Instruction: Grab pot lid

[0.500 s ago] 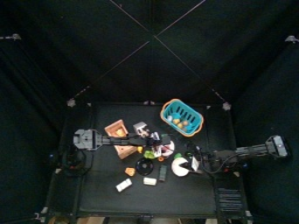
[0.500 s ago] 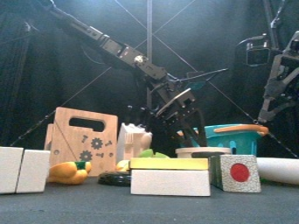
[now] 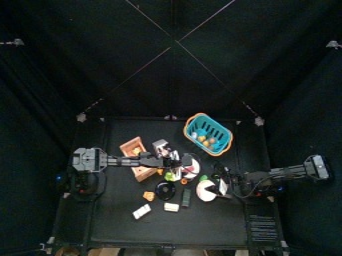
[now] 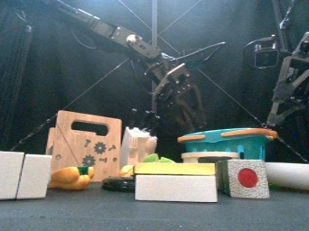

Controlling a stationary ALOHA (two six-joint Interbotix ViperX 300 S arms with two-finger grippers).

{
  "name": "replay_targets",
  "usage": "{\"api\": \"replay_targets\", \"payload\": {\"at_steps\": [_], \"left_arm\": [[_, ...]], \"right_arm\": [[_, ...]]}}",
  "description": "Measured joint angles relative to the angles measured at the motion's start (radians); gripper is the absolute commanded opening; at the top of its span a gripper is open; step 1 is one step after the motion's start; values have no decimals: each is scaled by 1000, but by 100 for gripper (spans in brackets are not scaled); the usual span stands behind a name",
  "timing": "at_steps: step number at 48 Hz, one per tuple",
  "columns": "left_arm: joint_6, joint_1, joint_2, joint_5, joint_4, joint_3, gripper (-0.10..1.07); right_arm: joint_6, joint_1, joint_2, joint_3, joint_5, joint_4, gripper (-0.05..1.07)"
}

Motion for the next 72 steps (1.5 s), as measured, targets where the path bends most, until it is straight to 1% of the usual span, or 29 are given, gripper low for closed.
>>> {"api": "replay_targets", "payload": {"at_steps": [7, 12, 15, 17, 21, 24, 27, 37, 48, 58, 61, 68, 72], "left_arm": [[0, -34, -41, 0, -20, 77, 94], [0, -38, -83, -20, -37, 152, 94], [-3, -38, -106, -57, -40, 198, 94], [2, -41, -123, -104, -40, 241, 94], [6, -54, -144, -179, -40, 302, 94], [6, -71, -149, -219, -38, 339, 94], [5, -81, -149, -235, -35, 367, 94], [6, -126, -147, -264, -32, 411, 93], [6, -127, -97, -373, -28, 439, 93], [3, -127, -74, -408, -28, 457, 93], [3, -127, -72, -411, -28, 463, 90], [3, -123, -60, -448, -34, 466, 77], [5, -121, -52, -457, -41, 466, 73]], "right_arm": [[0, -12, 0, 0, 0, 0, 100], [-3, -14, 8, -2, 0, 0, 100], [-5, -14, 12, -6, 0, -2, 100], [-3, -14, 12, -8, 0, -6, 100], [-3, -15, 17, -8, -2, -15, 100], [-3, -17, 17, -8, 0, -17, 100], [-2, -20, 17, -8, 0, -17, 100], [-2, -34, 20, -8, 0, -17, 100], [-2, -41, 31, -8, -2, -17, 100], [-2, -43, 37, -8, -2, -17, 100], [-2, -44, 37, -8, -2, -17, 100], [-2, -44, 37, -8, -2, -15, 100], [-2, -44, 37, -8, -2, -17, 100]]}}
